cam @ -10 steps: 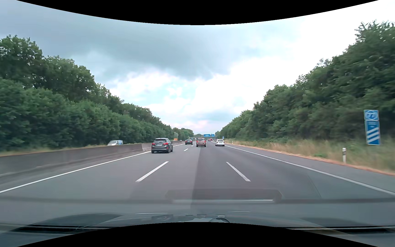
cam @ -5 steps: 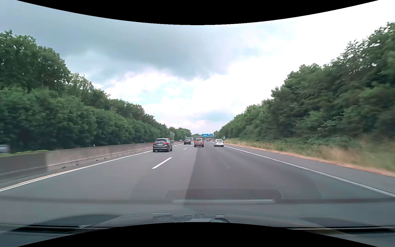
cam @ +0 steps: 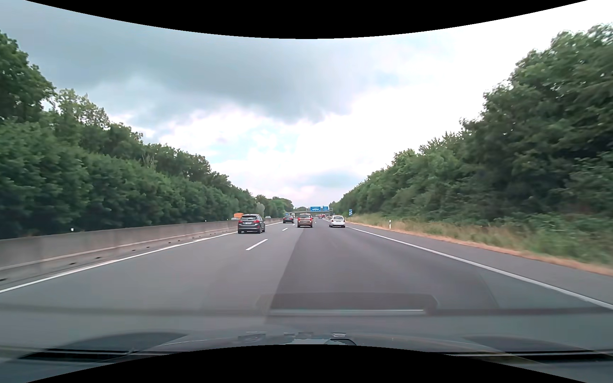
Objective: Follow the waypoints while adhering to traffic rules and regulations
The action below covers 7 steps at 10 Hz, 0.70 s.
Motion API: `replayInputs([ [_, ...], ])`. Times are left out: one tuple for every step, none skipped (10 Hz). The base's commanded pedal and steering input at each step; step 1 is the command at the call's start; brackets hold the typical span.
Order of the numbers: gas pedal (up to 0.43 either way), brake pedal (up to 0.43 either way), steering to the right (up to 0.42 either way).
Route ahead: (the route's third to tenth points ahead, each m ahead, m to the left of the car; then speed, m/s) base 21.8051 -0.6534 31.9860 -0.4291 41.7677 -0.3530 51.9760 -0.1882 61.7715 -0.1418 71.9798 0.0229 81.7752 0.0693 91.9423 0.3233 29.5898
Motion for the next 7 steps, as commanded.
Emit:
replayInputs([
  [0.02, 0.0, 0.003],
  [0.02, 0.0, 0.003],
  [0.02, 0.0, 0.003],
  [0.02, 0.0, 0.003],
  [0.02, 0.0, 0.003],
  [0.02, 0.0, 0.003],
  [0.02, 0.0, 0.003],
])
